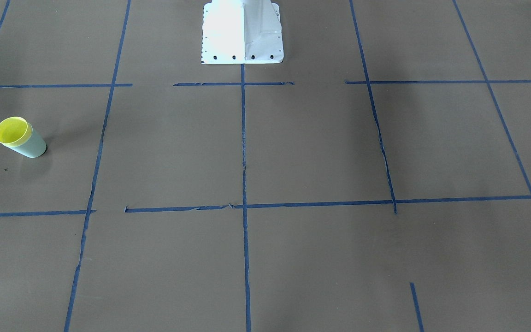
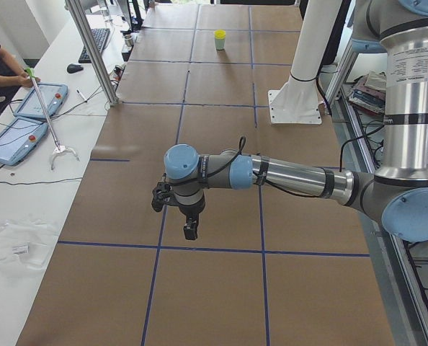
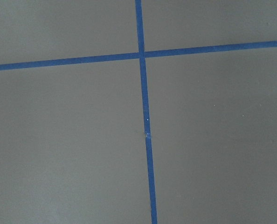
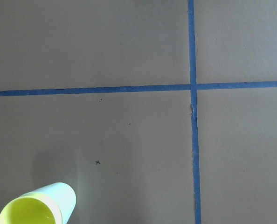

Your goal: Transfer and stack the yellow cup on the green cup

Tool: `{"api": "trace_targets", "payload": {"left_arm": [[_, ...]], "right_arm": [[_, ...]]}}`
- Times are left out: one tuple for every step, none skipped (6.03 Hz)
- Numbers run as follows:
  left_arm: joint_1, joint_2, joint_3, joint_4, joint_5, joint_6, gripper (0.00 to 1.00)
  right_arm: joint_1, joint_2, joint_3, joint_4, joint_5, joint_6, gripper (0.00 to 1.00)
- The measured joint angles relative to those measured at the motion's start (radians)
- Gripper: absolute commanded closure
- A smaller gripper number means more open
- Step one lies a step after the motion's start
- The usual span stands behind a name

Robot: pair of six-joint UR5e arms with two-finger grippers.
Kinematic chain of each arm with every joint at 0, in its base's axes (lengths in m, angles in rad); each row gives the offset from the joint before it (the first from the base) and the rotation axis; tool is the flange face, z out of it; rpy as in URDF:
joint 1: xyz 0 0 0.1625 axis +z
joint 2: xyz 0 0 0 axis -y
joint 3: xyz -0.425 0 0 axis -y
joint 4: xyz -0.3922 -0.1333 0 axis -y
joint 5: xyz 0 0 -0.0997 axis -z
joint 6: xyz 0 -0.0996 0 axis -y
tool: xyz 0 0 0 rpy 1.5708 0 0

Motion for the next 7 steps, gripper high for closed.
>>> {"api": "trace_targets", "payload": {"left_arm": [[0.0,0.0,0.007,0.0,-0.001,-0.003,0.0],[0.0,0.0,0.017,0.0,-0.004,-0.003,0.0],[0.0,0.006,0.016,-0.001,-0.016,-0.003,0.0],[0.0,0.013,0.009,-0.001,-0.028,-0.004,0.0],[0.0,0.013,0.002,0.0,-0.03,-0.004,0.0],[0.0,0.011,-0.005,0.001,-0.028,-0.003,0.0],[0.001,0.011,-0.008,0.002,-0.026,-0.003,0.0]], "right_arm": [[0.0,-0.007,0.0,0.0,0.001,-0.002,0.0],[0.0,-0.013,-0.008,-0.001,0.005,-0.003,0.0],[0.0,-0.018,-0.018,-0.002,0.011,-0.002,0.0],[0.0,-0.021,-0.023,-0.002,0.014,-0.001,0.0],[0.001,-0.025,-0.028,-0.002,0.016,-0.002,0.0],[0.001,-0.03,-0.034,-0.002,0.023,-0.002,0.0],[0.001,-0.033,-0.035,-0.001,0.032,-0.003,0.0]]}}
